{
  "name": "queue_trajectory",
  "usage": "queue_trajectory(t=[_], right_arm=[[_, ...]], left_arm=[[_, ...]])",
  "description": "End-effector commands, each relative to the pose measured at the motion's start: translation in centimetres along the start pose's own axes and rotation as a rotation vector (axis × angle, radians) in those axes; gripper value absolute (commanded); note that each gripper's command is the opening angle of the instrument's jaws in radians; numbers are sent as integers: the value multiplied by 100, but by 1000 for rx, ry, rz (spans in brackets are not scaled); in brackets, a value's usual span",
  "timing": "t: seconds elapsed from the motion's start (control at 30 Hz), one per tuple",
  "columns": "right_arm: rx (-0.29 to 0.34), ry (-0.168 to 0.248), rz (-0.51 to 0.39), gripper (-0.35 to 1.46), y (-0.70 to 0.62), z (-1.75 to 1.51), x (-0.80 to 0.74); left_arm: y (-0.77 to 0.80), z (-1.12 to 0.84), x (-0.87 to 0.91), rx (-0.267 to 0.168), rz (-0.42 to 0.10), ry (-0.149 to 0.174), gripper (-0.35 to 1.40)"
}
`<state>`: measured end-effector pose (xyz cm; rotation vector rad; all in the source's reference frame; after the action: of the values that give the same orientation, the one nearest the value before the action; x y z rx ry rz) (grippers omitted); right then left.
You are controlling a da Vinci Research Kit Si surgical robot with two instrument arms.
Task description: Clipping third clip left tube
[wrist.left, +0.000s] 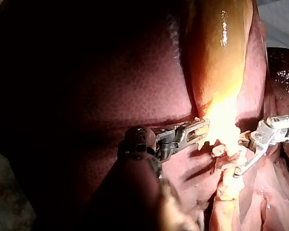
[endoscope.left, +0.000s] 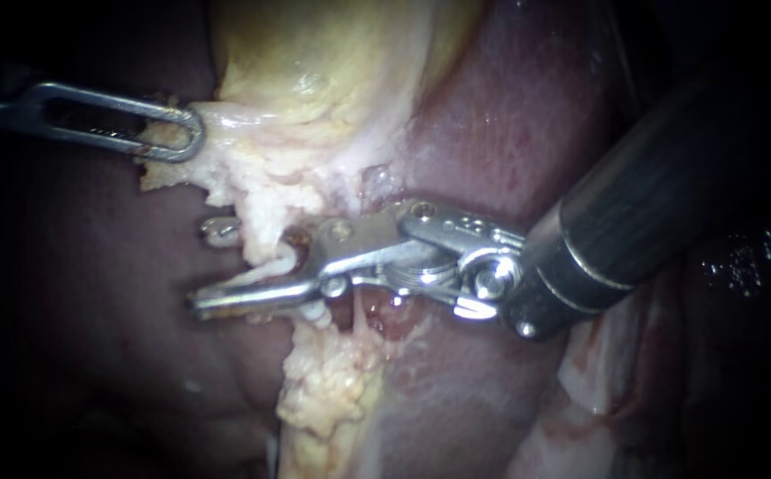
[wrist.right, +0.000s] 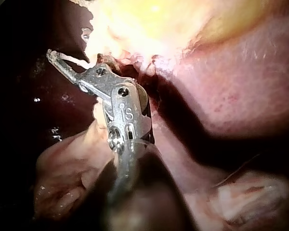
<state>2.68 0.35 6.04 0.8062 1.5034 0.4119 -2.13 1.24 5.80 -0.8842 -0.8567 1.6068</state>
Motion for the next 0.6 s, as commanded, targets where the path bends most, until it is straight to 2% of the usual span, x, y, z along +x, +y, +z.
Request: queue_trajectory(t=[0.03, 0.37, 0.6], right_arm=[[1, -2, 3, 47, -1, 0, 0], [5, -2, 27, 42, -1, -3, -1], [12, -4, 38, 29, -1, -9, -2]], left_arm=[[0, 0, 0, 0, 0, 0, -35], [0, 0, 0, 0, 0, 0, -35], [0, 0, 0, 0, 0, 0, -35]])
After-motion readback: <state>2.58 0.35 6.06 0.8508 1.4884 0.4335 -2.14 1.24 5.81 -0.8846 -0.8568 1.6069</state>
